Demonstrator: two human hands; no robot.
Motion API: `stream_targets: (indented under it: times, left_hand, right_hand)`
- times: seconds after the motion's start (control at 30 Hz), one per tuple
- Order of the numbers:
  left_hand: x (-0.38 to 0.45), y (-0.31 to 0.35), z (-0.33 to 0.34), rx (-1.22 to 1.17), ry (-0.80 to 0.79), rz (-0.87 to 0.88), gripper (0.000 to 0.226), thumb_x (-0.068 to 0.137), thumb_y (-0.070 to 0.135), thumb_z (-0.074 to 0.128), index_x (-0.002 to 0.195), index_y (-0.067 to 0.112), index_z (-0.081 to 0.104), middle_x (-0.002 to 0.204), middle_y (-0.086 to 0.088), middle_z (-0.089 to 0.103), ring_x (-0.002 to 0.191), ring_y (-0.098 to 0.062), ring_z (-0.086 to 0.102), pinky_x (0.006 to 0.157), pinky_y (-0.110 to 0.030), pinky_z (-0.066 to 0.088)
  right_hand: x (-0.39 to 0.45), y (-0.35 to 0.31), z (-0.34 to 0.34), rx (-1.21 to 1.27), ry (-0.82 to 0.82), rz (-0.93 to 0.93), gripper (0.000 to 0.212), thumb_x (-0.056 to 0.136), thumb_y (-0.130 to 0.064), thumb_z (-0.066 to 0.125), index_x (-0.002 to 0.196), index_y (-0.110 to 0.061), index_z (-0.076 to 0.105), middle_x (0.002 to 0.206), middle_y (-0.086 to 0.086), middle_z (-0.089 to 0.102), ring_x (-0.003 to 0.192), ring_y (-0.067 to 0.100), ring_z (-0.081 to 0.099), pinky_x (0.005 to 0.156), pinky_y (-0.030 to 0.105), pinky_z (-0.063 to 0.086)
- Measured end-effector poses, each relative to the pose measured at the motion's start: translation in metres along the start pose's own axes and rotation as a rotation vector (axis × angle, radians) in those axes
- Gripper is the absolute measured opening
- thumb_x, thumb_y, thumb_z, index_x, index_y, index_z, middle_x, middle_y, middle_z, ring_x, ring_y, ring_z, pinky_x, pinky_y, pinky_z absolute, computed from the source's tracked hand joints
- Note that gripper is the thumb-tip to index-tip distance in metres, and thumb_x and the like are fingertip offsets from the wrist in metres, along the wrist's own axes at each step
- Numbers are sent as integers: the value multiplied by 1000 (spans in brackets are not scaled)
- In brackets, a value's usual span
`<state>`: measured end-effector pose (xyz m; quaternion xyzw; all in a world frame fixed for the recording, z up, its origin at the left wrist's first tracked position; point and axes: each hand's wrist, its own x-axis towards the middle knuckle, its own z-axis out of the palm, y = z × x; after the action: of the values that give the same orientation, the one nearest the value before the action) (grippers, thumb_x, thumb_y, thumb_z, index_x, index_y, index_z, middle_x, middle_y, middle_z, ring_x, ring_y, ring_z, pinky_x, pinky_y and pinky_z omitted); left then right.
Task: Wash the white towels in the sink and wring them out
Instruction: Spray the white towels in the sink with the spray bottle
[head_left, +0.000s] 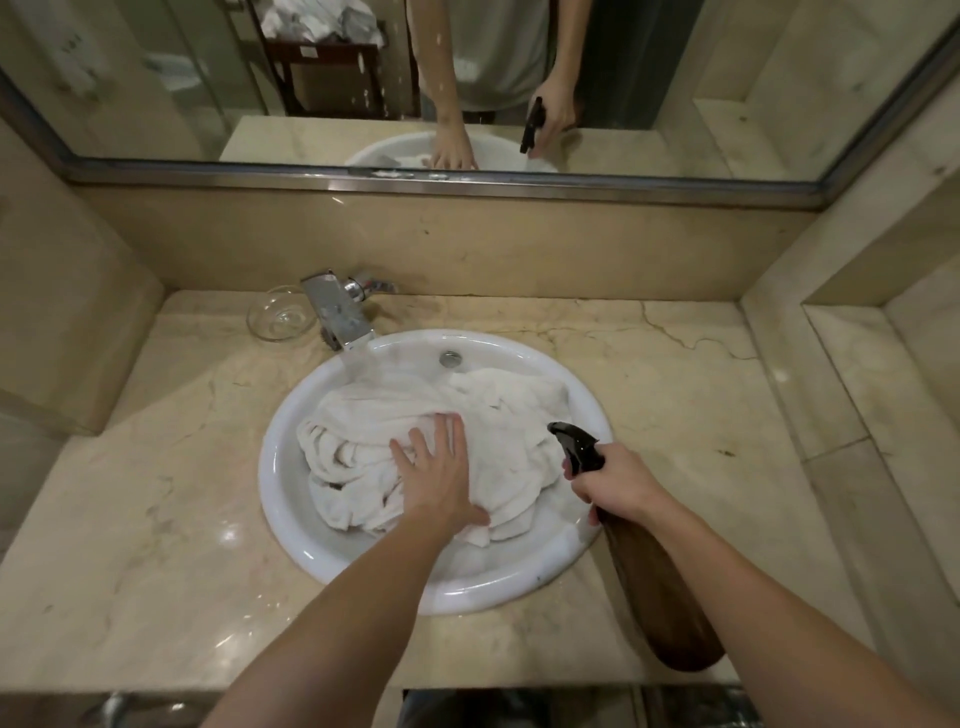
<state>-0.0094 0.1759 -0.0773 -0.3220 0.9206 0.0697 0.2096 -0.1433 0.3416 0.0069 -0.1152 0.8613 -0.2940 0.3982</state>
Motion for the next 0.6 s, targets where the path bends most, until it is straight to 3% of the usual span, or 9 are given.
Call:
stream_targets:
  times: [0.13,0.23,0.3,0.37,0.43,0.53,0.6]
  left_hand:
    - [7,3,-2,83,-27,-30,139,61,77,72,156,15,-8,162,-11,-15,145,-48,-1,108,-77,2]
    - [14,6,-10,141,2,2,123,64,72,74,154,16,12,161,-10,-24,147,-48,-8,105,-81,-5]
    - [20,7,-12,202,19,74,110,66,69,75,149,18,23,164,-12,-13,147,-48,-12,101,-83,-10]
    - [23,9,-14,243,-22,134,104,68,65,76,145,18,25,158,-14,22,148,-47,2,104,-81,-1]
    - [24,12,-19,226,-36,142,96,70,52,80,140,16,26,140,-11,47,140,-42,28,106,-76,16]
    - [28,10,-36,131,-2,118,82,74,30,79,134,16,26,121,-6,60,117,-31,49,99,-57,36]
    - [30,2,-49,27,-11,101,73,74,27,76,131,17,31,112,-5,61,110,-30,53,91,-47,39]
  right_hand:
    - [6,2,-4,-1,20,-2,13,69,-1,56,69,-12,62,65,3,63,46,27,67,57,34,51]
    - [5,4,-5,60,-15,-21,20,70,2,58,80,-10,70,81,5,70,44,22,62,52,32,52]
    - [4,5,-7,102,-41,-33,22,72,8,60,84,-7,72,91,8,71,43,19,56,46,28,49]
    - [4,5,-10,96,-40,-39,18,72,7,62,79,-7,71,87,11,70,45,24,57,48,31,49]
    - [4,4,-13,48,-23,-33,13,68,3,61,68,-9,65,72,9,64,43,28,60,52,33,49]
    - [1,2,-16,27,-28,-27,11,63,-2,60,65,-13,62,67,5,63,45,28,63,54,33,50]
    - [-1,2,-16,59,-79,-45,17,62,-3,61,74,-11,69,84,10,72,51,28,63,52,34,52]
